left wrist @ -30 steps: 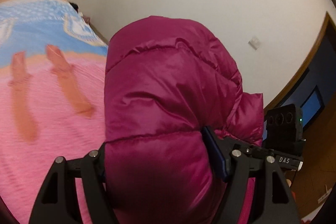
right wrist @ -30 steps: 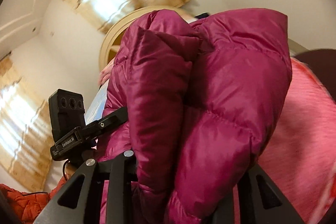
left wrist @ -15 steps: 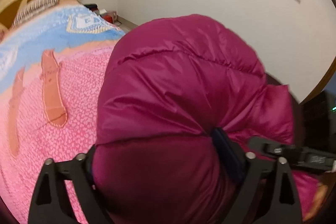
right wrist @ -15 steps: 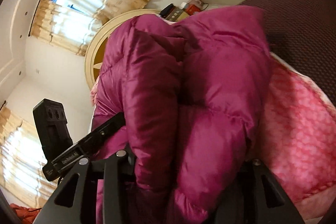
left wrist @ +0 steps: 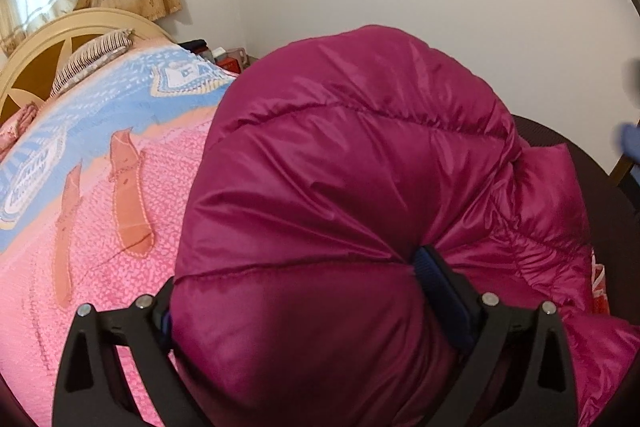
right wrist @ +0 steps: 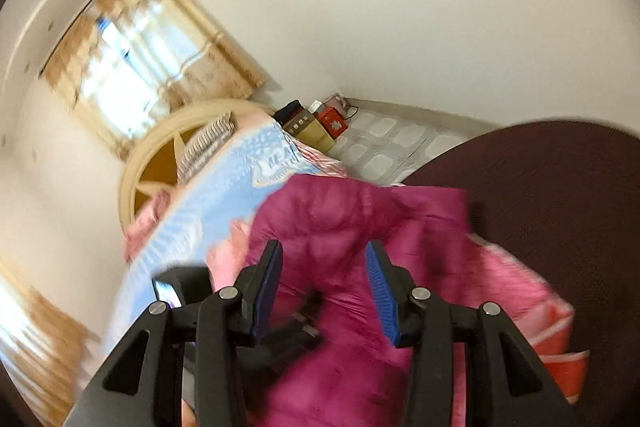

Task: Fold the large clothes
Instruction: 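Lift the bundle with both grippers and carry it toward the dark round chair, then lower the folded jacket onto the bed edge and open both grippers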

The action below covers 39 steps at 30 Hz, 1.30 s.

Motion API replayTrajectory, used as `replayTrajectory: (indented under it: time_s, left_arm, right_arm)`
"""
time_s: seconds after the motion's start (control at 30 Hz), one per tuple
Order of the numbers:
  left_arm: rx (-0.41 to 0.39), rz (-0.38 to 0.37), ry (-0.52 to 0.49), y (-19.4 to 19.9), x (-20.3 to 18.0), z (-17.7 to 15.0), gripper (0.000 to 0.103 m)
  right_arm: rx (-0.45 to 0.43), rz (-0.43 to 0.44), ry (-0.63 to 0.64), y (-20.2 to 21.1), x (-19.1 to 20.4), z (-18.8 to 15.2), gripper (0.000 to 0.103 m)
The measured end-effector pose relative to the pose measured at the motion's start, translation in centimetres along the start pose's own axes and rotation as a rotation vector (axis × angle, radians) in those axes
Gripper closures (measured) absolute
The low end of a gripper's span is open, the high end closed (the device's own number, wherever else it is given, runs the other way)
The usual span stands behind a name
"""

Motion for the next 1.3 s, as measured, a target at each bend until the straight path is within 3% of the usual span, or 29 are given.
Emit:
replayTrajectory:
  time_s: [0.17,0.33,0.77,1.3]
  left_arm:
    - [-0.008,0.018,-0.007,0.0,-0.2,0.0,0.001]
    - [-0.012,0.055,-0.020,0.3,-1.2,-0.1,0.000]
    - [0.032,0.069,-0.026,-1.3,-2.3,0.9,0.000]
    - [0.044,0.083,-0.057,-1.5,-3.0,1.1,0.000]
  right_arm:
    - [0.032,-0.220,-0.018,-5.7,-1.9,-1.0,0.062]
    - [0.050,-0.296,0.049,-7.6,-2.7,-1.0,0.064]
    - [0.085,-0.318,0.076,-12.2,-6.3,-1.6,0.064]
    - [0.078,-0.373,0.092,-13.0,-4.8,-2.5,0.064]
Point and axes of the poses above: each gripper's, at about its wrist camera, not at the fingertips, and y roughly against the way its jaws point, x to its left, z to its top, the point moved 4 cm from there along -y, roughly the way its jaws point, and after that the axes turned 9 degrees about x, right-handed, at the moved point
